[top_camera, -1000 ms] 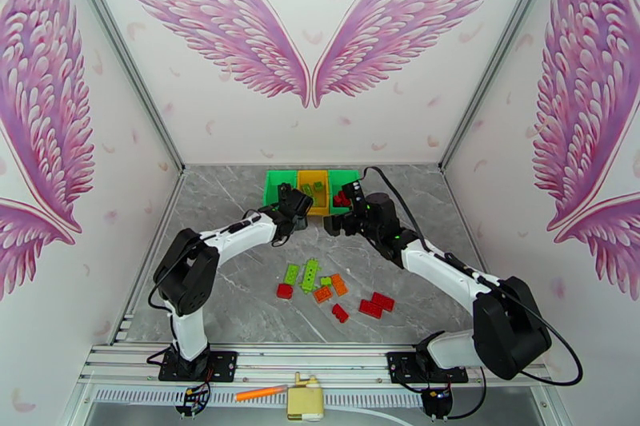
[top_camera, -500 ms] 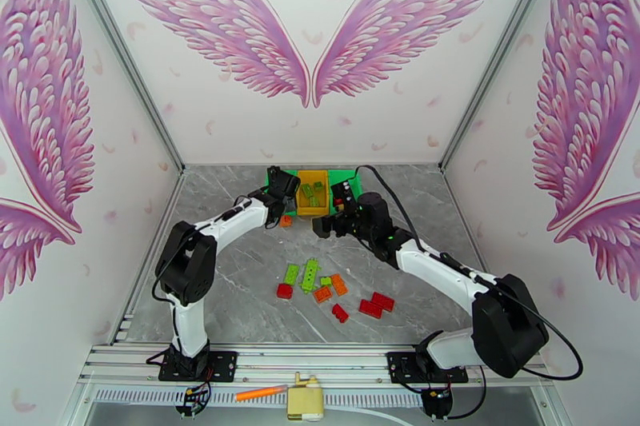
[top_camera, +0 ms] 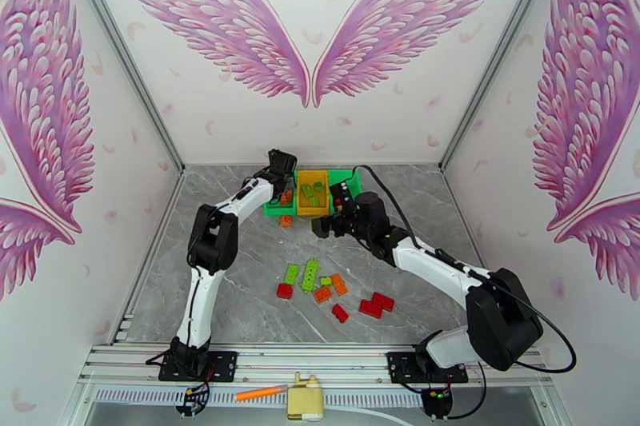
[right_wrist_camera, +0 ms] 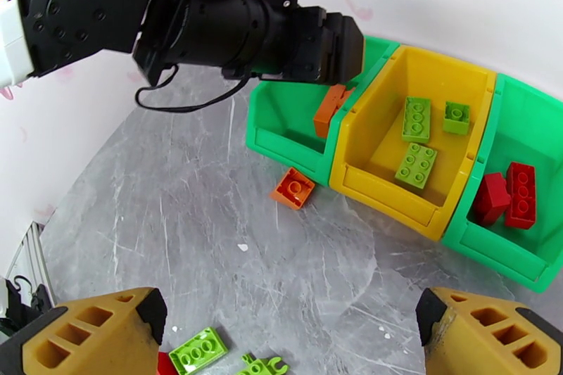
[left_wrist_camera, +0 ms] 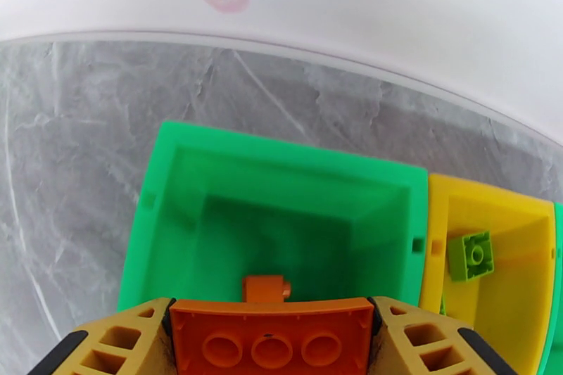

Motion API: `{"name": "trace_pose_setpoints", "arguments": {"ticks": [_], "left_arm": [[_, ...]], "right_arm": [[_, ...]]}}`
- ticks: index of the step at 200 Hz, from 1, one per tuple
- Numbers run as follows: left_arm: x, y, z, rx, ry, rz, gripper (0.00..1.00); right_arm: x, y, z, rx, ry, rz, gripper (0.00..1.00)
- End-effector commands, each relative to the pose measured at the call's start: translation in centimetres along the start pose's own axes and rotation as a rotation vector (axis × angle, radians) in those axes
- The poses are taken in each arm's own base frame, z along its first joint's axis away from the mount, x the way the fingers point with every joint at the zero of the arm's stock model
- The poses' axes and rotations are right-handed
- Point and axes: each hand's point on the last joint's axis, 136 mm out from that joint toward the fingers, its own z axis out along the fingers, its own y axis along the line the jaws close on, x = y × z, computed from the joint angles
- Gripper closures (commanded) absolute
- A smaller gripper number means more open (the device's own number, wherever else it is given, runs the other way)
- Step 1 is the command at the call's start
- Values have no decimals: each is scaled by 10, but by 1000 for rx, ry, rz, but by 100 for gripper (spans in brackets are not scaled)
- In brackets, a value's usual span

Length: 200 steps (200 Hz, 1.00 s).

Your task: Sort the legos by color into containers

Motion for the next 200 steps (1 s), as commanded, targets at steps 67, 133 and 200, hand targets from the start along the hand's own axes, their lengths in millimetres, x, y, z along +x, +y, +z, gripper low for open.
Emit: {"name": "trace_pose_setpoints", "arguments": {"ticks": [67,133,200], "left_arm": [[-20,-10,-32,64,-24,41,18],[-22,13,-109,114,-101,-22,10],[-4,94,-166,55,-171,-134,6]], "right_arm": [[-16,3,-6,12,-32,-21,1],[-5,4,1,51,19,-61,1],[5,13,60,165,117,70,1]]}}
